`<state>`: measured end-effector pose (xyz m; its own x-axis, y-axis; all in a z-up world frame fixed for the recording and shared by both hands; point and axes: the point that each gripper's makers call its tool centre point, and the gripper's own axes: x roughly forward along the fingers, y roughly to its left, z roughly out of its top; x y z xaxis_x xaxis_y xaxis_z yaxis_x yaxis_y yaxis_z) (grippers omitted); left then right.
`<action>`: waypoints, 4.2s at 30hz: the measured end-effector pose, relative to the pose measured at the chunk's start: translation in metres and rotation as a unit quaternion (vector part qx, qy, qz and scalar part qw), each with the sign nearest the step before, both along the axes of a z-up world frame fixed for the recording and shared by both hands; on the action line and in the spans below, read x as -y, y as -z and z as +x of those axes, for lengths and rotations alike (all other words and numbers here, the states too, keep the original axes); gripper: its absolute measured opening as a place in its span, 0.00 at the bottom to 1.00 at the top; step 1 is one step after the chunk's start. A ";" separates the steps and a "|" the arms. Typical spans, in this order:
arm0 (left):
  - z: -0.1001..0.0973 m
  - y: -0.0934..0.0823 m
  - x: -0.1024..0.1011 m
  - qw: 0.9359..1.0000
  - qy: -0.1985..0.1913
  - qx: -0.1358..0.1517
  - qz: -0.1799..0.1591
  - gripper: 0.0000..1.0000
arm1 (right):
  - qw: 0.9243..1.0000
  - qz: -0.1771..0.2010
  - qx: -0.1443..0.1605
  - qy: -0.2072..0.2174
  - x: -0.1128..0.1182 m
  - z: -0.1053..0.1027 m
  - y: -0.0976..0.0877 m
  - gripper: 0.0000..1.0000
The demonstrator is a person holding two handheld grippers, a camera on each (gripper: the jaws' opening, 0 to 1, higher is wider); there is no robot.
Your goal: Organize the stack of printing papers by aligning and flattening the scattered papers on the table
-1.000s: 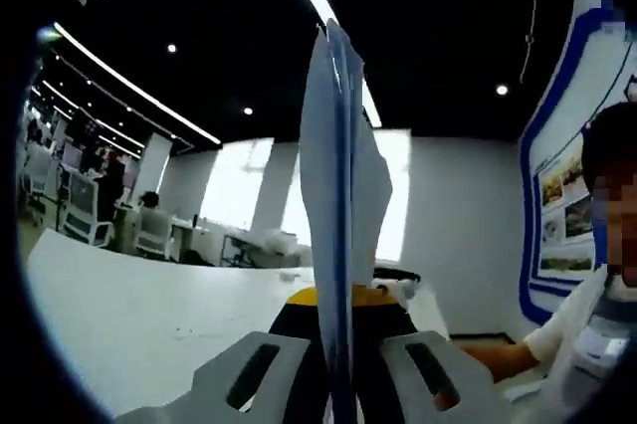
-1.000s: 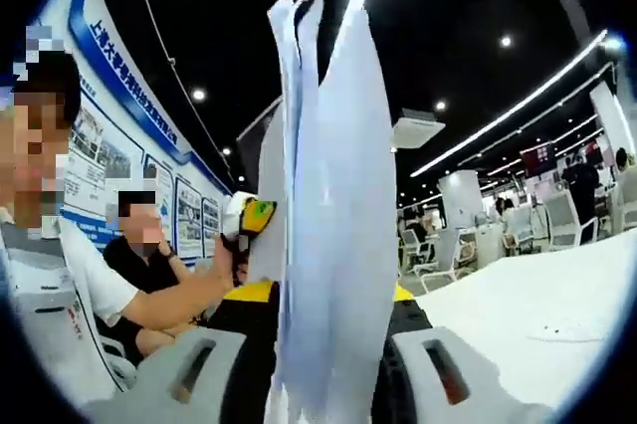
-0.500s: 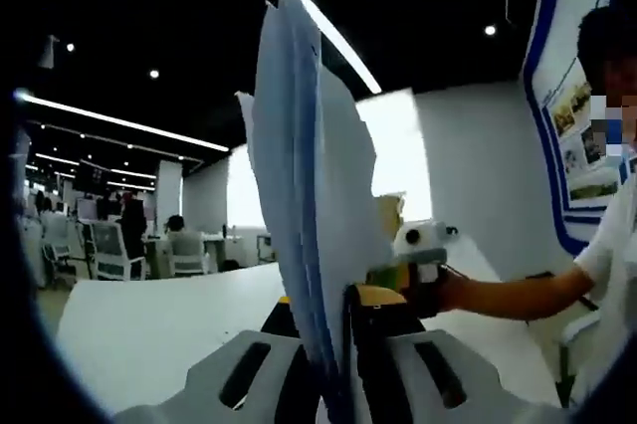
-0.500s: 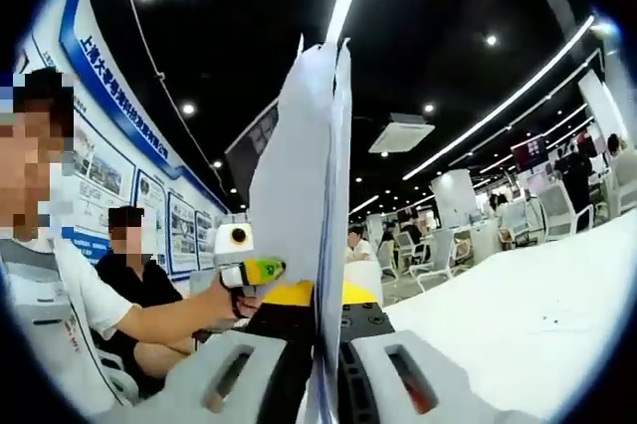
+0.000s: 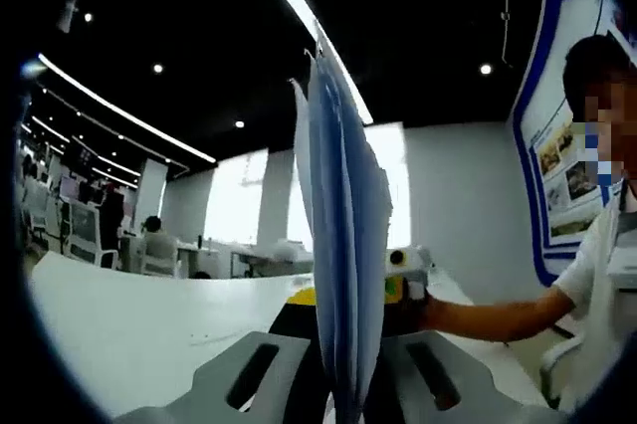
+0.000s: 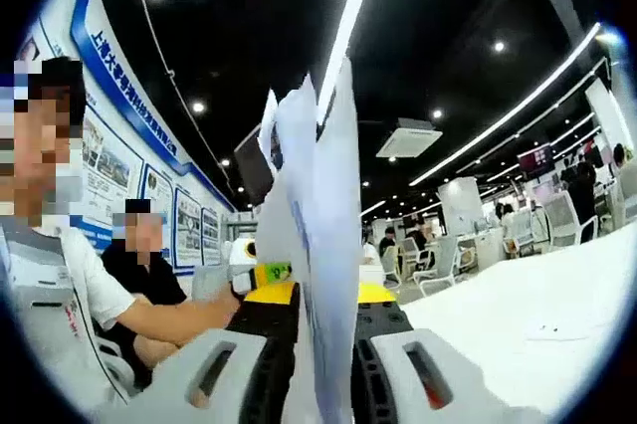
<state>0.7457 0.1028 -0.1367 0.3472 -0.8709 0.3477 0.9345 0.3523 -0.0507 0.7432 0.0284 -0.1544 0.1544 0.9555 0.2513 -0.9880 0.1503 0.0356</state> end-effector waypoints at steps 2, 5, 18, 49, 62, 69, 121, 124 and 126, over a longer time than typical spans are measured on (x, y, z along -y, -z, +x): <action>-0.008 -0.004 -0.001 1.000 0.014 0.003 -0.022 0.06 | 0.999 -0.011 0.031 -0.016 -0.002 -0.013 -0.007 0.00; -0.016 -0.005 -0.003 0.999 0.020 0.005 -0.046 0.06 | 0.997 -0.051 0.057 -0.020 -0.002 -0.022 -0.012 0.00; -0.009 0.017 -0.022 0.988 -0.085 0.078 0.106 0.68 | 0.952 -0.295 0.060 -0.057 0.022 -0.036 -0.015 0.00; -0.044 -0.030 0.002 0.979 -0.016 0.108 0.173 0.05 | 0.952 -0.282 0.121 0.019 0.031 -0.011 -0.084 0.52; -0.076 -0.077 -0.016 0.987 0.023 0.116 0.109 0.05 | 0.997 0.002 0.054 0.058 0.073 -0.015 -0.036 0.83; -0.082 -0.057 -0.006 0.991 0.084 0.049 0.090 0.05 | 0.992 0.076 0.039 -0.087 0.032 -0.047 -0.029 0.35; -0.012 -0.002 0.009 0.965 -0.151 0.139 0.164 0.06 | 0.995 -0.040 0.046 0.085 0.049 -0.014 0.040 0.00; -0.002 -0.003 0.010 0.948 -0.207 0.146 0.194 0.06 | 0.991 -0.040 0.033 0.125 0.047 -0.007 0.036 0.00; -0.001 0.007 0.010 0.952 -0.207 0.136 0.180 0.08 | 0.984 -0.043 0.063 0.163 0.048 -0.001 0.045 0.00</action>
